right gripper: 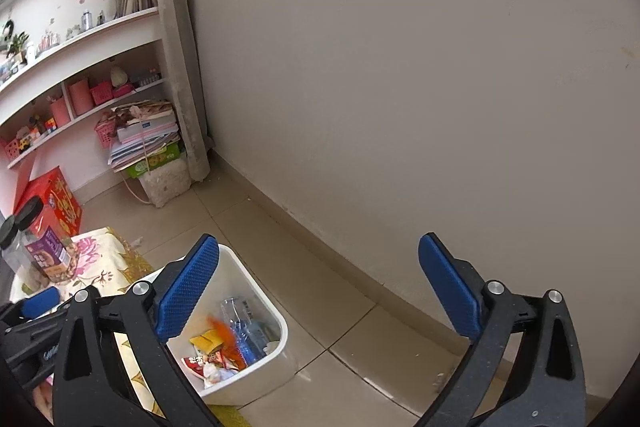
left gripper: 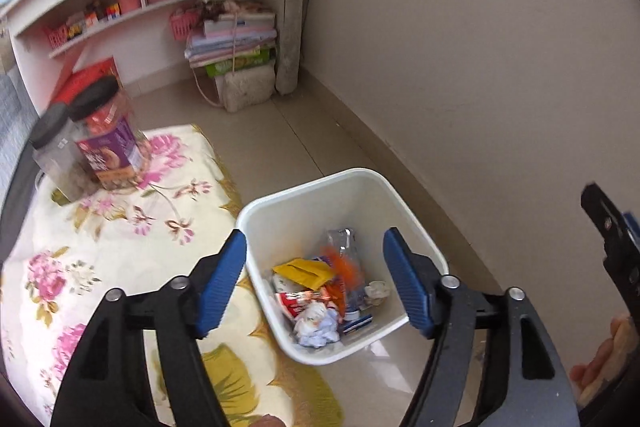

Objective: Collect trash

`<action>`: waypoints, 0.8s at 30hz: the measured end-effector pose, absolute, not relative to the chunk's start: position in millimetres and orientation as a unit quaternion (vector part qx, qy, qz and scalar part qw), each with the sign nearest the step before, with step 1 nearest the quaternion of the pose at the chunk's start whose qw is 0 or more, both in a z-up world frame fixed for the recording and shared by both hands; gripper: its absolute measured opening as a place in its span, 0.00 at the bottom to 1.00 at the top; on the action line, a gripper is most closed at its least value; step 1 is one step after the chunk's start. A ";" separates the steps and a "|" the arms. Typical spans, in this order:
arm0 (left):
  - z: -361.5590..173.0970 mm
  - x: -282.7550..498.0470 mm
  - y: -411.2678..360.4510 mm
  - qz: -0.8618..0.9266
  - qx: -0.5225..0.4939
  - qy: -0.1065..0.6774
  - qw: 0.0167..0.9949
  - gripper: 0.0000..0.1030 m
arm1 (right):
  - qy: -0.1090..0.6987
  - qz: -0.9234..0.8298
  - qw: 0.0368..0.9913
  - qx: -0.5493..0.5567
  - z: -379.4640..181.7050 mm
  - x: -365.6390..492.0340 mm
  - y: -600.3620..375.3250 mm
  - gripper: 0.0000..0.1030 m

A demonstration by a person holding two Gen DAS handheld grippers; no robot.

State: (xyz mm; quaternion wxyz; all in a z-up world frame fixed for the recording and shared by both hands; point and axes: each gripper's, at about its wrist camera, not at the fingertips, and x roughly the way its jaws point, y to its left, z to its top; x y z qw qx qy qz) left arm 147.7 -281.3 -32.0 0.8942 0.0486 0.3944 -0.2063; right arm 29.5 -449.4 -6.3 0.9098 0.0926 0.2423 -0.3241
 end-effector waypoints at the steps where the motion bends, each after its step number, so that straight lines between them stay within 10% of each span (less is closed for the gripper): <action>1: -29.2 141.1 -275.9 -0.203 0.055 0.385 0.898 0.71 | 0.236 -0.326 0.912 0.078 -3.8 28.3 -439.2 0.93; 8: 4.5 97.1 -209.6 -0.142 0.075 0.282 0.946 0.93 | 0.186 -0.307 0.930 0.074 23.5 9.3 -381.2 0.93; 24: 0.0 28.2 -68.9 -0.086 0.011 0.277 0.957 0.93 | 0.179 -0.247 0.951 0.054 -4.9 -36.5 -257.6 0.93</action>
